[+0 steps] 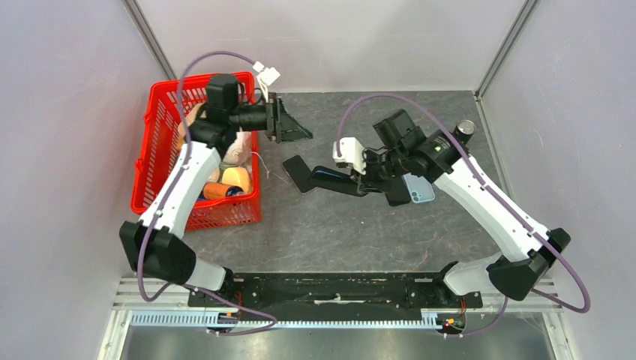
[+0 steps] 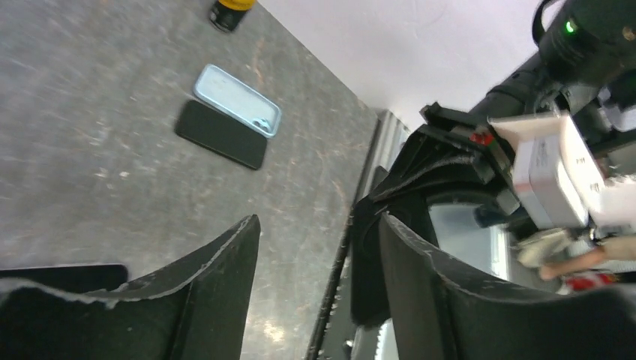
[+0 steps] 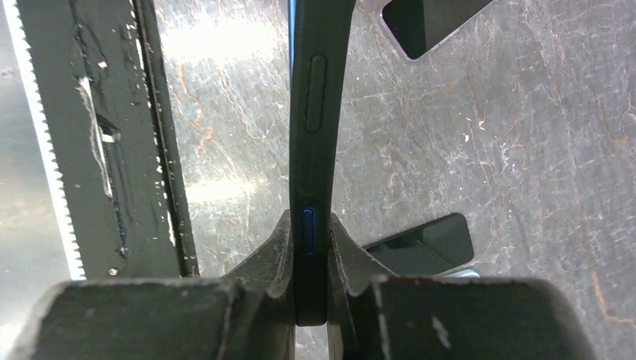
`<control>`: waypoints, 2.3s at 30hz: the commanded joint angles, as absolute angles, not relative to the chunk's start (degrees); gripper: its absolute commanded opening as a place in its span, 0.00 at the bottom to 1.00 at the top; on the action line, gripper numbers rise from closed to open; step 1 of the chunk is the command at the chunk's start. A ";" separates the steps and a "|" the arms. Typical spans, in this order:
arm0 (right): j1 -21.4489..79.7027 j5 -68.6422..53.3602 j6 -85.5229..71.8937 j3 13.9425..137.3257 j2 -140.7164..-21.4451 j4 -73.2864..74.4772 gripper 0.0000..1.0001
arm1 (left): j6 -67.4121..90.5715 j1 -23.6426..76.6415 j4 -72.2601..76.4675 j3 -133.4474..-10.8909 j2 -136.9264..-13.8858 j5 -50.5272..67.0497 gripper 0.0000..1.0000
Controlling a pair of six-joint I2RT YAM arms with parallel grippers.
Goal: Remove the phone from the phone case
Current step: Remove the phone case from the phone.
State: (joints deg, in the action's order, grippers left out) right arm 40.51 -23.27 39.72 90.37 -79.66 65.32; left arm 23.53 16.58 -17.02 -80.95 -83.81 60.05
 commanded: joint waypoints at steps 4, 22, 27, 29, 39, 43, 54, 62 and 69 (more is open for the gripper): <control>34.10 -39.38 36.26 92.23 -74.84 66.47 0.00 | -20.45 14.76 -48.45 -88.01 -75.16 63.39 0.80; 32.43 -54.61 32.92 100.54 -80.95 71.35 0.00 | -28.12 27.66 -44.54 -77.42 -66.02 59.26 0.78; 32.43 -54.93 32.93 100.13 -81.05 71.34 0.00 | -26.38 29.27 -42.83 -77.34 -66.36 59.81 0.61; 32.43 -54.93 32.85 99.85 -80.97 71.34 0.00 | -26.16 29.37 -42.59 -77.42 -66.41 59.94 0.54; 32.45 -55.08 32.98 98.63 -80.85 71.26 0.00 | -26.87 30.01 -42.53 -77.70 -67.49 60.65 0.04; 32.43 -56.92 33.90 97.92 -81.13 71.39 0.00 | -31.70 30.15 -43.33 -77.43 -68.14 62.07 0.02; 32.57 -61.69 39.20 96.20 -83.81 76.38 0.00 | -66.16 34.57 -64.16 -84.41 -73.26 62.12 0.02; 32.87 -63.31 42.17 94.16 -84.45 78.25 0.00 | -69.22 40.00 -65.49 -86.55 -76.43 56.31 0.02; 33.46 -63.25 42.98 92.29 -84.25 78.22 0.00 | -65.46 40.69 -61.10 -88.82 -79.26 54.51 0.02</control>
State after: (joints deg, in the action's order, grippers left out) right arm 32.10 -55.42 43.11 92.20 -83.68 84.66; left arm -63.37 38.74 -70.59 -84.88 -77.17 52.77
